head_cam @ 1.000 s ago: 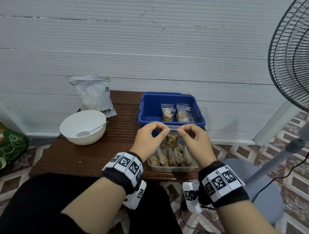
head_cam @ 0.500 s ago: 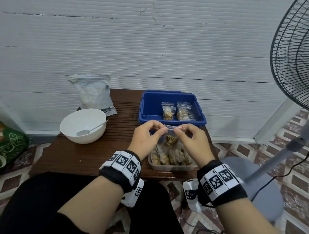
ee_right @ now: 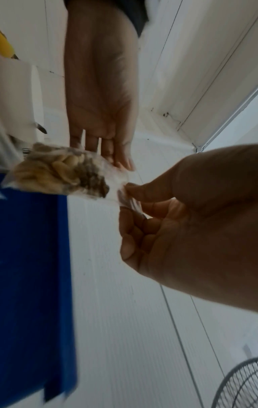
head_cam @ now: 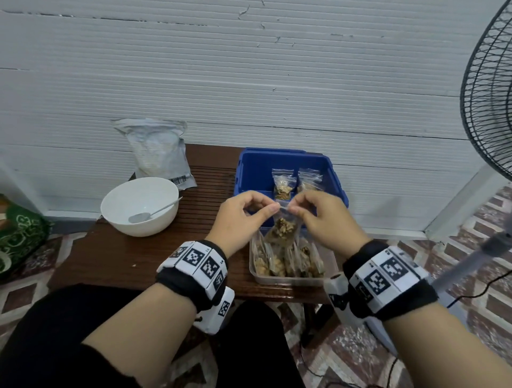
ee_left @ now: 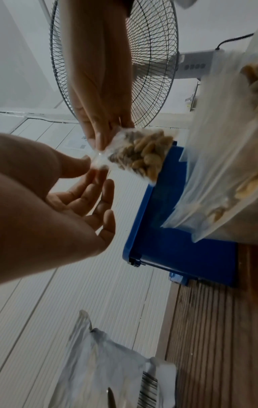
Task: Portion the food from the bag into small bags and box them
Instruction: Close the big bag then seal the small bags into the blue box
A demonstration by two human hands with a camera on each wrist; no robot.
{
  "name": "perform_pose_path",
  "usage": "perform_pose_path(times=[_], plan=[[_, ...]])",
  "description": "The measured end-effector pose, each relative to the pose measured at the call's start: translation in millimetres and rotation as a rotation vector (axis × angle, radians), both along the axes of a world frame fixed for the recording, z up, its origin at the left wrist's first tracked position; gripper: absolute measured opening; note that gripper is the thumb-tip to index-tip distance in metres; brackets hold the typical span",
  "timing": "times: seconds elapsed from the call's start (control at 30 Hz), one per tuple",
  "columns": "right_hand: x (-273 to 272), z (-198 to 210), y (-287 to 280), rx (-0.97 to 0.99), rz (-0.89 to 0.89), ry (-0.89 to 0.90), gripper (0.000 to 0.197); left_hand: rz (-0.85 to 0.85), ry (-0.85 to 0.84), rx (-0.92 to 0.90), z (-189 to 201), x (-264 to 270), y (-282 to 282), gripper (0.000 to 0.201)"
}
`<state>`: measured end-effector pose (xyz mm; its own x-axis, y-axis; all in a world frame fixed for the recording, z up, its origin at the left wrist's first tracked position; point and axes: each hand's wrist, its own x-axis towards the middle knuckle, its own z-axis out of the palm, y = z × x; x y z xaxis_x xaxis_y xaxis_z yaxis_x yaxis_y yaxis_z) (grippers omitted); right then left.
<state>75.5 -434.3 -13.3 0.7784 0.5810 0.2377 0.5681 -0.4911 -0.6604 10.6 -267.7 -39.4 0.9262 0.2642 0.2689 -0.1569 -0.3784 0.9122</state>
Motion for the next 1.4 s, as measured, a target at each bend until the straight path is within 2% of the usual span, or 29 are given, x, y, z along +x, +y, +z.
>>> perform_pose_path(times=[0.07,0.2,0.37,0.47,0.53,0.7,0.8,0.9,1.2,1.4], plan=[[12,19,2,-0.034,0.006,-0.026,0.009,0.057,-0.007,-0.031,2,7,12,0.006],[47,64,8,-0.121,-0.022,-0.059,0.008,0.282,0.014,-0.027,1,30,46,0.01],[96,85,33,-0.322,-0.06,-0.133,0.004,0.333,0.16,0.074,-10,57,71,0.023],[121,77,50,-0.475,-0.03,-0.154,0.009,0.324,0.216,0.041,-16,69,74,0.025],[135,68,62,-0.623,0.039,-0.146,0.01,0.306,0.244,0.008,-18,74,72,0.034],[168,45,92,-0.955,0.148,0.009,0.002,0.243,0.3,-0.03,-22,84,72,0.051],[182,32,105,-1.044,0.198,0.142,0.007,0.221,0.3,-0.027,-25,88,75,0.049],[193,21,113,-1.127,0.238,0.165,0.007,0.206,0.3,0.003,-30,91,77,0.045],[218,-9,123,-1.223,0.221,0.151,0.011,0.179,0.306,-0.045,-38,92,82,0.045],[219,-11,122,-1.132,0.187,0.147,0.013,0.175,0.307,-0.066,-37,90,82,0.046]])
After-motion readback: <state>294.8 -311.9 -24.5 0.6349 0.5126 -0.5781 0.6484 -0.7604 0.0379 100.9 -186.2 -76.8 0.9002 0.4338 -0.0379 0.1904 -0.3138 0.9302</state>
